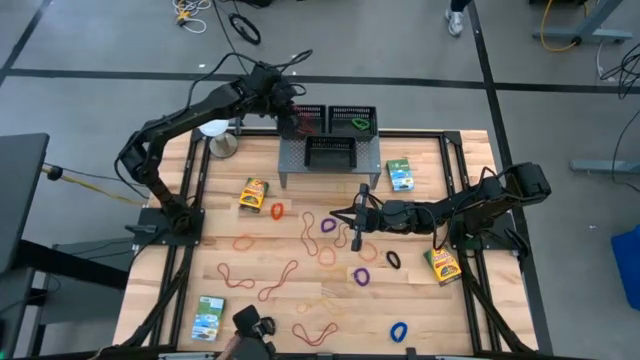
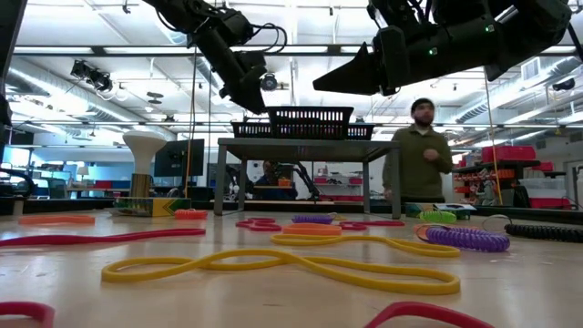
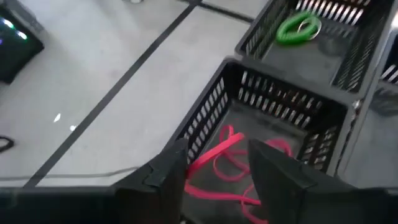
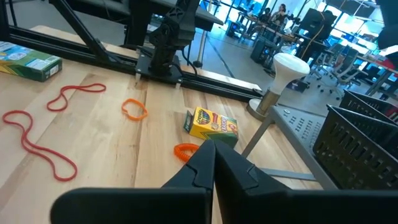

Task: Pick & Place Office Desk Supplies
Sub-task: Put the red rubber band into the top left black basket on the shelf, then put the black spring keychain into the top right black basket on the shelf

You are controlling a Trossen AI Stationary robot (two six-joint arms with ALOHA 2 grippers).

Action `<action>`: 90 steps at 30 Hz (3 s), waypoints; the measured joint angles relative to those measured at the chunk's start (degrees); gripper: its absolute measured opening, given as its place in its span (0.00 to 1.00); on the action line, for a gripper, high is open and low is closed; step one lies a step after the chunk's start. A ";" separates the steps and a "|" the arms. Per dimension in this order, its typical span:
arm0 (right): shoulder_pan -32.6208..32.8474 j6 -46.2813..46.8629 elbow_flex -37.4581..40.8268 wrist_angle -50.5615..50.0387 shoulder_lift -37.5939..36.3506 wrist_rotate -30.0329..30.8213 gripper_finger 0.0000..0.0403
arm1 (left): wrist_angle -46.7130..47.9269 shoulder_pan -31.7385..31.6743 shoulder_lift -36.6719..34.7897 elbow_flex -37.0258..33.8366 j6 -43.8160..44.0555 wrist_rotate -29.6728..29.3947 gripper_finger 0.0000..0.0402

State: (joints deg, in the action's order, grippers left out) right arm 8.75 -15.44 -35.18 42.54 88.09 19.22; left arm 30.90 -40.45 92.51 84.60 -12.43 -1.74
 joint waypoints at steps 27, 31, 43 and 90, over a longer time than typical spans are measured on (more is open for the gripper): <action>0.02 0.10 0.00 -0.47 0.00 -0.17 0.03 | 19.22 3.93 -2.61 13.77 -1.22 1.53 0.37; 0.02 0.09 0.00 -0.72 0.00 -0.17 0.03 | 19.23 8.02 -3.02 13.77 -1.96 3.29 0.20; 0.04 0.13 -0.02 -2.01 0.00 -0.13 0.03 | -11.49 16.58 -13.74 -15.68 0.68 6.20 0.03; 4.91 40.45 -14.51 -61.27 -9.99 5.77 0.03 | -52.57 24.74 -30.91 -55.80 8.18 6.28 0.03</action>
State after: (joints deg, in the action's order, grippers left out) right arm 13.66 25.01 -49.68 -18.73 78.11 25.00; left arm -21.67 -15.71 61.60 28.80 -4.25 4.54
